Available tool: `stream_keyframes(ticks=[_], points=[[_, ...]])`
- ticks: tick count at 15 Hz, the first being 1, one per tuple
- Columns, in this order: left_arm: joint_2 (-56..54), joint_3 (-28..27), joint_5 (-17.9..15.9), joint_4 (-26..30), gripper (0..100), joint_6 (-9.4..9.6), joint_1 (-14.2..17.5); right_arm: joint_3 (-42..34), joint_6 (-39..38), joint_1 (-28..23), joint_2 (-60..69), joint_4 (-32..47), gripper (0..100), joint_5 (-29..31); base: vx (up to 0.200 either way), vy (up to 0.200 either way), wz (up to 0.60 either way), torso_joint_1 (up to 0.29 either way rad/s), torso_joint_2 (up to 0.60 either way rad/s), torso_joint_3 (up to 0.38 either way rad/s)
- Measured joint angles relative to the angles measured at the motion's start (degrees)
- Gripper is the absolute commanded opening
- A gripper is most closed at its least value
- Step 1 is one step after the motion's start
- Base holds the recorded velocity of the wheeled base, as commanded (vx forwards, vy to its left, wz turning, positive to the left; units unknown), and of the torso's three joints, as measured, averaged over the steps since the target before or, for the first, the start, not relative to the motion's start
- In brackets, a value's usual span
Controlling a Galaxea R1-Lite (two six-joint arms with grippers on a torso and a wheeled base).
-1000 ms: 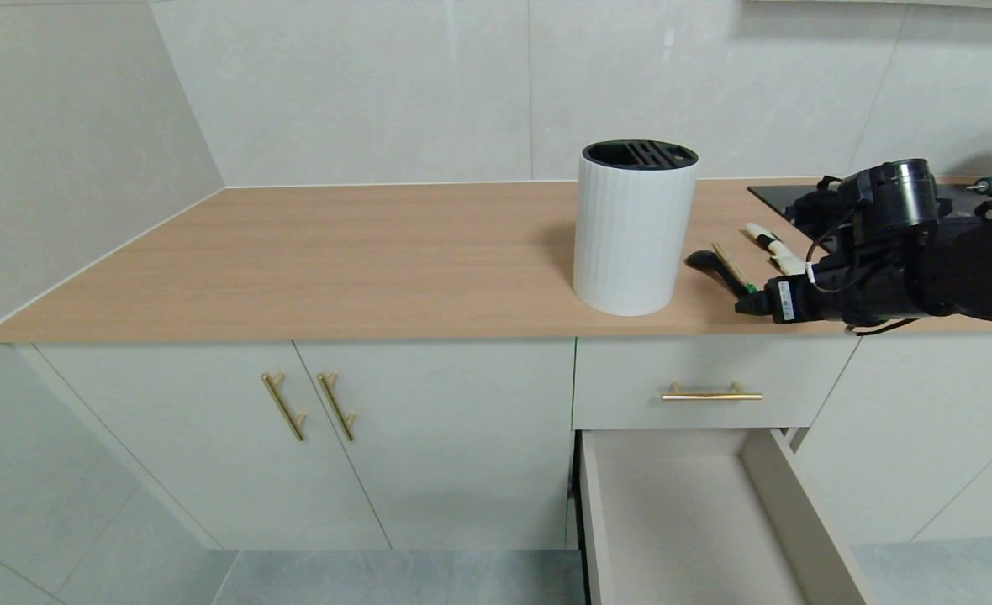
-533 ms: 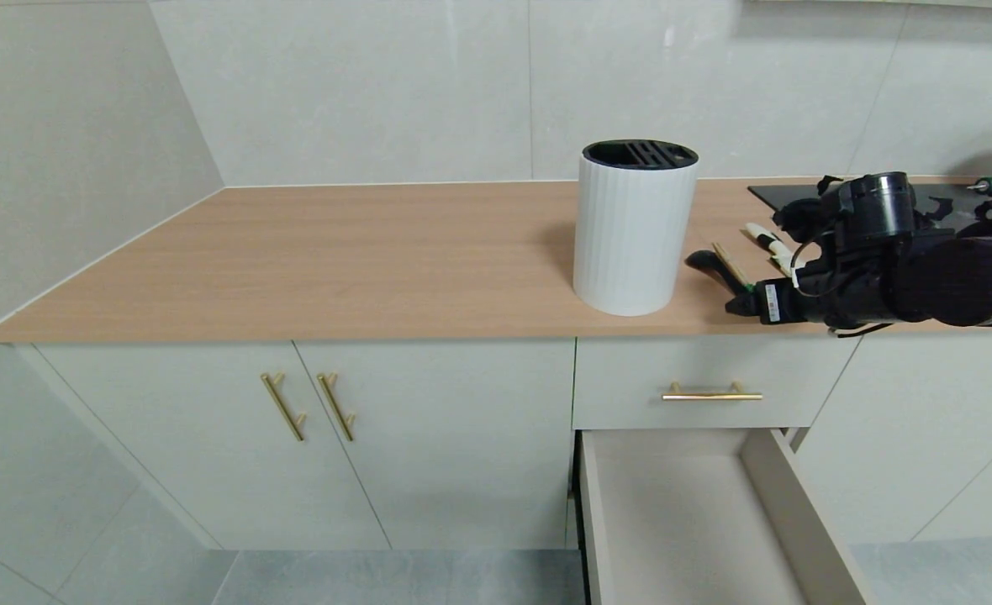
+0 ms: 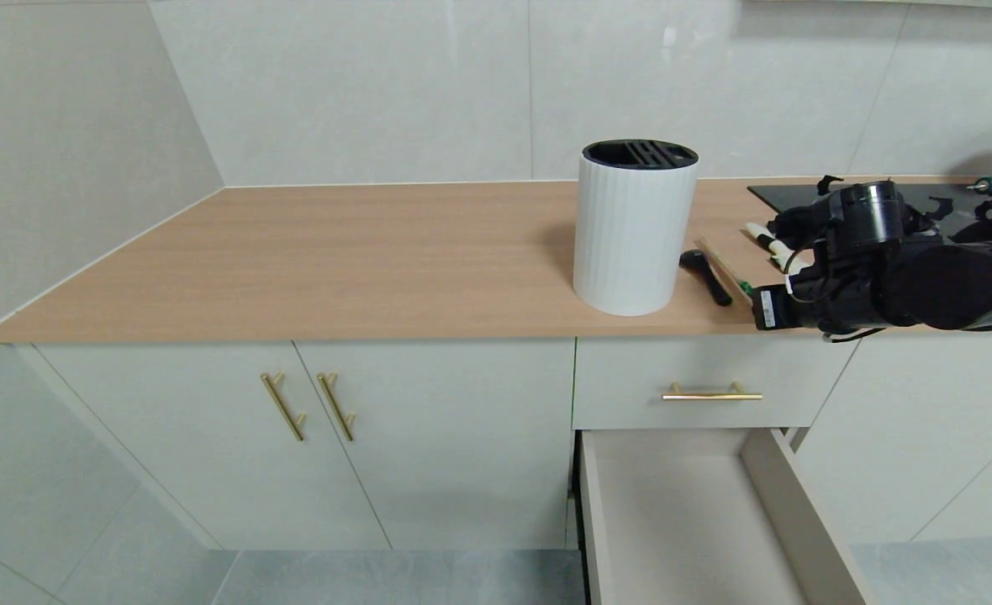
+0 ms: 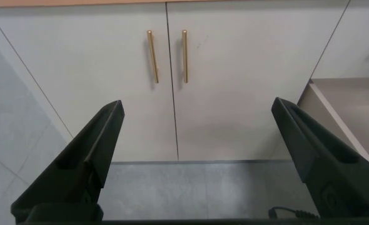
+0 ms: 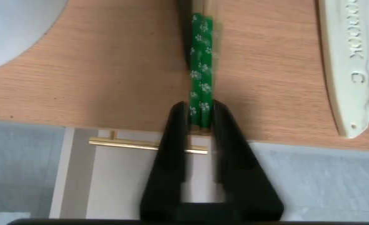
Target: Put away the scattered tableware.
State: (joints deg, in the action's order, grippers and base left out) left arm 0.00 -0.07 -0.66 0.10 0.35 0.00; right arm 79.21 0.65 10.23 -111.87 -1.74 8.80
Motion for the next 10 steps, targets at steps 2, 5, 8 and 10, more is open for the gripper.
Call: stream_keyframes(ticks=[2,5,8,10], points=[[0.0,0.0,0.0,0.0,100,0.00,0.0,0.0,0.0,-0.1,0.4,0.0,0,0.2,0.000,0.000,0.00,0.000,0.00,0.000],[0.0,0.0,0.0,0.0,100,-0.02,0.0,-0.2,-0.8,-0.7,2.5,0.0,0,0.1,0.000,0.000,0.00,0.000,0.00,0.000],[0.0,0.0,0.0,0.0,100,-0.02,0.0,-1.2,-1.8,-1.1,6.4,0.2,0,-0.1,0.000,0.000,0.00,0.000,0.00,0.000],[0.0,0.0,0.0,0.0,100,0.00,0.0,-3.5,-2.3,-1.1,9.5,0.3,0,-0.3,0.000,0.000,0.00,0.000,0.00,0.000]])
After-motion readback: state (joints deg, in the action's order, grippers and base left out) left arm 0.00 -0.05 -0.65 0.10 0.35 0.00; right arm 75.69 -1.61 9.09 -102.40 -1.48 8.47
